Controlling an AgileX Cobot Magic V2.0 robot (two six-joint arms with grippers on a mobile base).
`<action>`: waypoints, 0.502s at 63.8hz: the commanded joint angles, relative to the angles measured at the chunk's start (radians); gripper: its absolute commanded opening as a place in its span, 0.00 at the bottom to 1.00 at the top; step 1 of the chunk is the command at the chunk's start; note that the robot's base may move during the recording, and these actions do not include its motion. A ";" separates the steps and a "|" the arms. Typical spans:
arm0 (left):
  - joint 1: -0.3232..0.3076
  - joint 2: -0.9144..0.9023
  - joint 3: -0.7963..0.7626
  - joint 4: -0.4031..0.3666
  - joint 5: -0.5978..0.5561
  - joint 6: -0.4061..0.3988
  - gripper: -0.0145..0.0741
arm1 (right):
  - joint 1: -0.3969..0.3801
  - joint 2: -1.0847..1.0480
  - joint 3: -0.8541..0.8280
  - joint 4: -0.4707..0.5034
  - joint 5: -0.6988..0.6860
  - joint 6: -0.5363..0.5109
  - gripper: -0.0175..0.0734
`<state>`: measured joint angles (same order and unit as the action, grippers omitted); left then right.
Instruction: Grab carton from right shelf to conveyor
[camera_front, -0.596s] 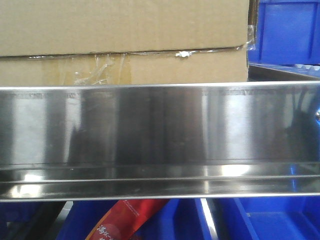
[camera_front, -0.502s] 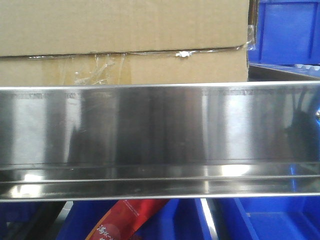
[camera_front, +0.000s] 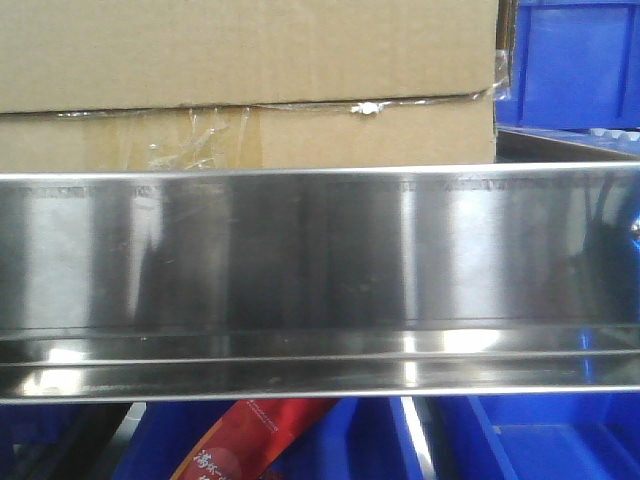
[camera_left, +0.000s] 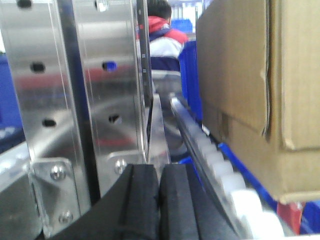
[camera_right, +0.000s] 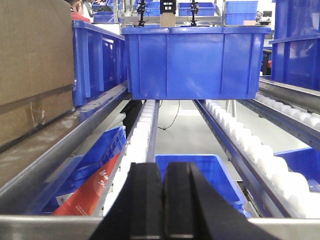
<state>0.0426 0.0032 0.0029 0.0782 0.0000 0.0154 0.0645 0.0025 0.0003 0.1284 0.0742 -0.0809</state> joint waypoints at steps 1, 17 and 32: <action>-0.006 -0.003 -0.003 -0.007 -0.034 0.002 0.16 | 0.005 -0.002 0.000 0.007 -0.043 -0.004 0.12; -0.006 -0.003 -0.003 -0.115 -0.073 0.002 0.16 | 0.005 -0.002 0.000 0.009 -0.099 -0.002 0.12; -0.006 -0.003 -0.113 -0.150 0.000 0.002 0.16 | 0.007 -0.002 -0.158 0.063 0.065 0.009 0.12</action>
<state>0.0426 0.0032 -0.0272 -0.0610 -0.0494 0.0154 0.0661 0.0025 -0.0750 0.1803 0.0869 -0.0754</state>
